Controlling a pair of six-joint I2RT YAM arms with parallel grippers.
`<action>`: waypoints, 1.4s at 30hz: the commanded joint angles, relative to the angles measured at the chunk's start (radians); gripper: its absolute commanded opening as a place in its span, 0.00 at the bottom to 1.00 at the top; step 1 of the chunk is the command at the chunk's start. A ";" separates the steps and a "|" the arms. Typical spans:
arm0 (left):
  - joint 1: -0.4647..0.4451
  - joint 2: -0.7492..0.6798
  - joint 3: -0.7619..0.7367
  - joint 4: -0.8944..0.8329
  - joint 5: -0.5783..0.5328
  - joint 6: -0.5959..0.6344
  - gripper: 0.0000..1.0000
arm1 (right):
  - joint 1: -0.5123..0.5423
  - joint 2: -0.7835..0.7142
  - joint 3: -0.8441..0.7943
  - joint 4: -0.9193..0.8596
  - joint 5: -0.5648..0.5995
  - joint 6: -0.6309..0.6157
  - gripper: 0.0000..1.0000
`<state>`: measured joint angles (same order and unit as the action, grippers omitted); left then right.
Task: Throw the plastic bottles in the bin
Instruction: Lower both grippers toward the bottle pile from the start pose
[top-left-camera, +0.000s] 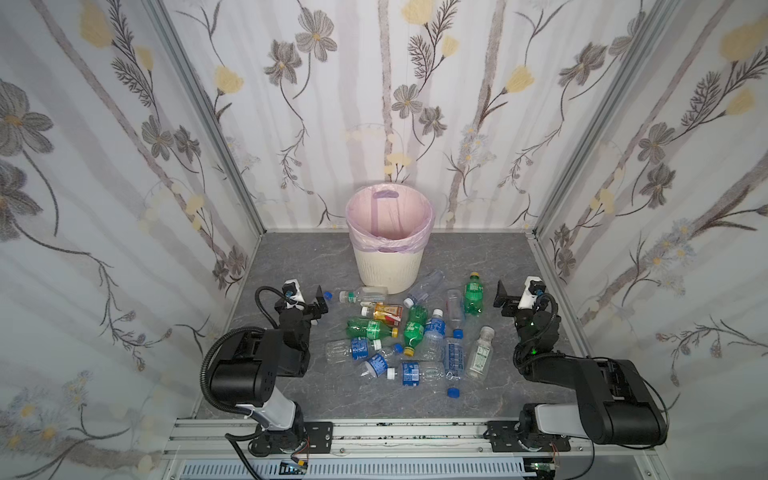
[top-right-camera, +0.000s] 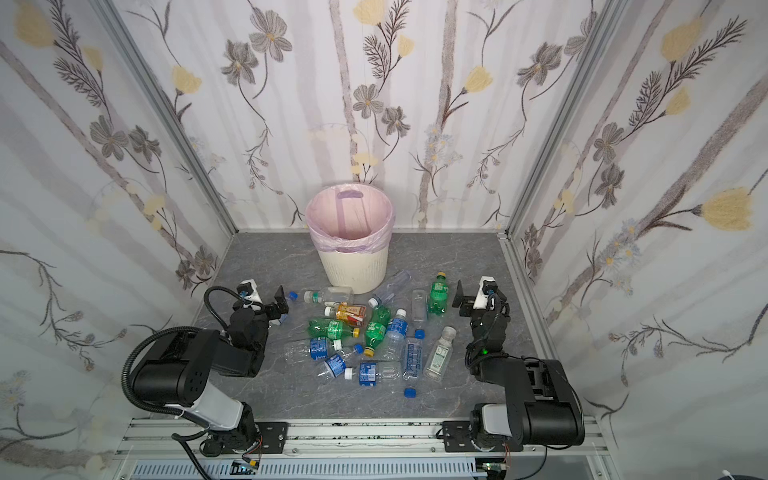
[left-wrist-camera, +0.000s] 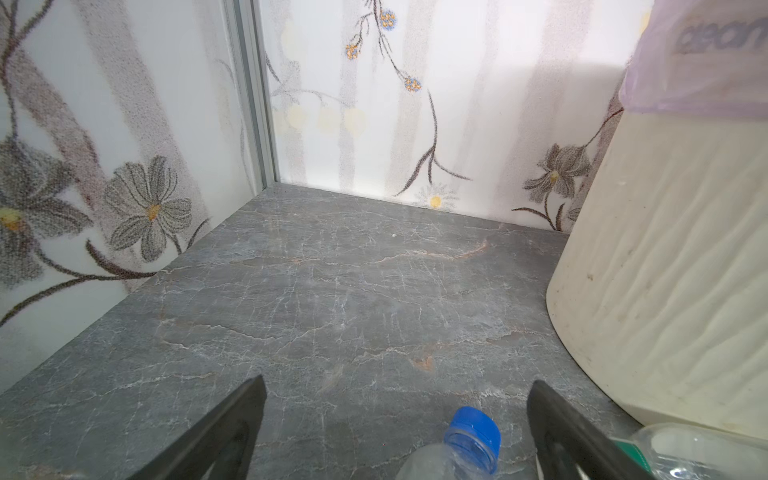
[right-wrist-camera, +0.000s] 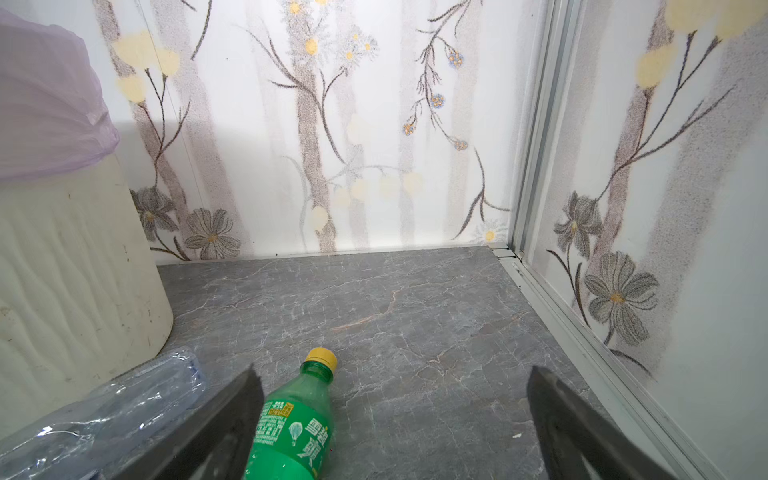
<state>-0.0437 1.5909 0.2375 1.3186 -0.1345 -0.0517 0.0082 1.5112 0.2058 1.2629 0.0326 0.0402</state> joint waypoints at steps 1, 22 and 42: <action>0.002 -0.003 0.005 0.018 0.006 0.004 1.00 | -0.001 0.000 0.004 0.035 -0.006 -0.013 1.00; 0.008 -0.003 0.007 0.016 0.015 0.000 1.00 | -0.004 0.001 0.005 0.032 -0.008 -0.009 1.00; -0.051 -0.235 0.007 -0.166 -0.111 0.026 1.00 | -0.004 -0.133 0.139 -0.340 0.093 0.049 1.00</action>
<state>-0.0841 1.4227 0.2268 1.2530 -0.1688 -0.0299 0.0044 1.4002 0.2970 1.0893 0.0853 0.0566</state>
